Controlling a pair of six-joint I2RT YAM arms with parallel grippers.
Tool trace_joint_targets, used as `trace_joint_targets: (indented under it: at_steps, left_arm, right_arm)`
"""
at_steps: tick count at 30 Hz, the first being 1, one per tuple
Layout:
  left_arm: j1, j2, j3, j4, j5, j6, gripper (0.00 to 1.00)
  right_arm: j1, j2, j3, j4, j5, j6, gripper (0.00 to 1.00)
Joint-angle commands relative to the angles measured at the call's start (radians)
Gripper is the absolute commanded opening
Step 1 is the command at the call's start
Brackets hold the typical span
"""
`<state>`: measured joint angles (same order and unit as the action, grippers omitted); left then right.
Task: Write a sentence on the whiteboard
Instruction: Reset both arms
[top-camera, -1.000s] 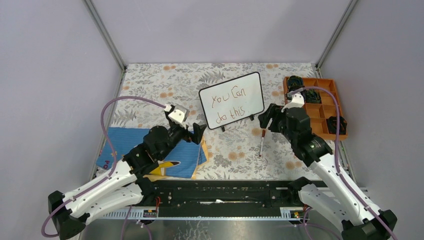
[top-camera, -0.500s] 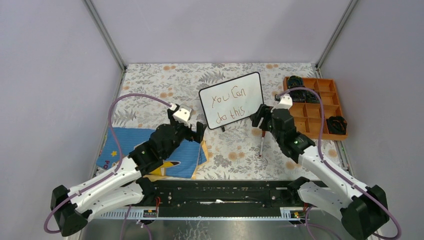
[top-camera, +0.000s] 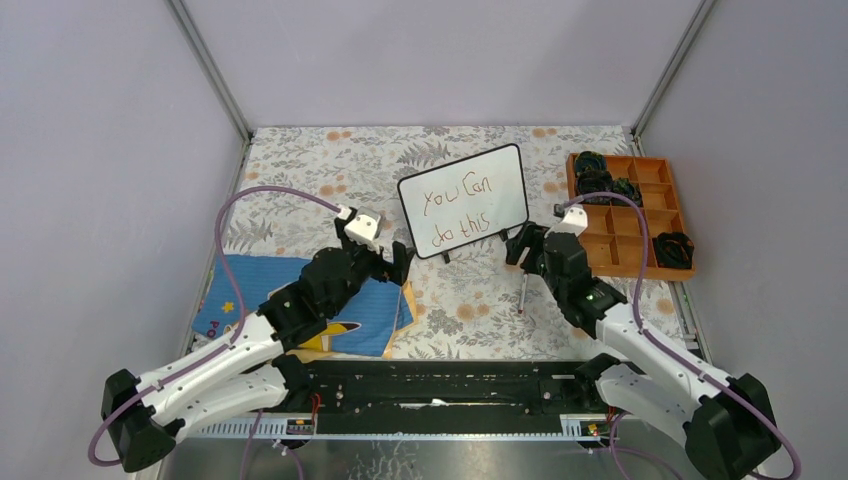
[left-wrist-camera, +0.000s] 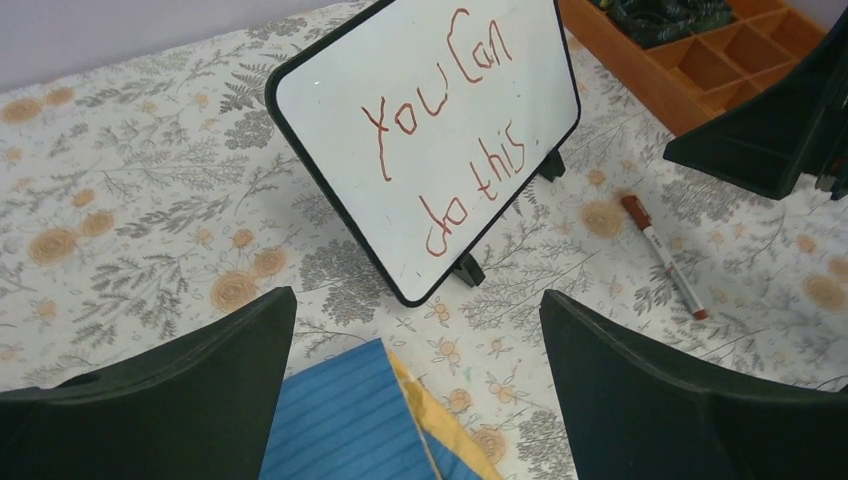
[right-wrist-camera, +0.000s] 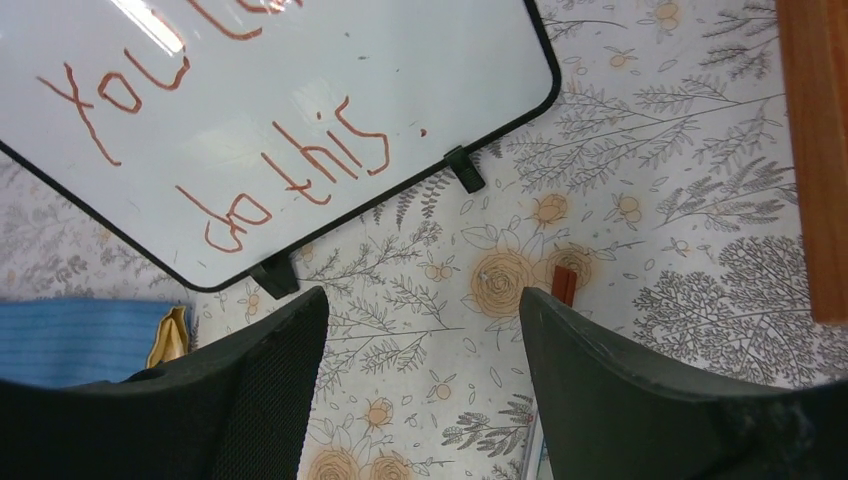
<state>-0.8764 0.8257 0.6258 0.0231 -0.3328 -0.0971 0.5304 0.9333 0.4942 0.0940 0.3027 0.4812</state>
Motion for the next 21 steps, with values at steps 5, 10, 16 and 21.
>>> trace_joint_targets:
  at_steps: [5, 10, 16, 21]
  left_arm:
    - [-0.007, 0.067, 0.11, -0.066, -0.272, -0.583, 0.99]
    - [-0.007, 0.099, 0.165, -0.299, -0.406, -0.932, 0.99]
    - [-0.007, 0.137, 0.43, -0.538, -0.409, -0.771, 0.99]
    - [-0.005, 0.221, 0.619, -0.646, -0.361, -0.493, 0.99]
  right_arm:
    - [0.006, -0.082, 0.177, -0.194, 0.171, 0.202, 1.0]
    - [0.005, 0.024, 0.418, -0.402, 0.149, 0.188, 1.0]
    - [0.006, 0.078, 0.574, -0.434, 0.128, 0.133, 1.0]
    - [0.011, 0.107, 0.636, -0.288, 0.042, 0.089, 1.0]
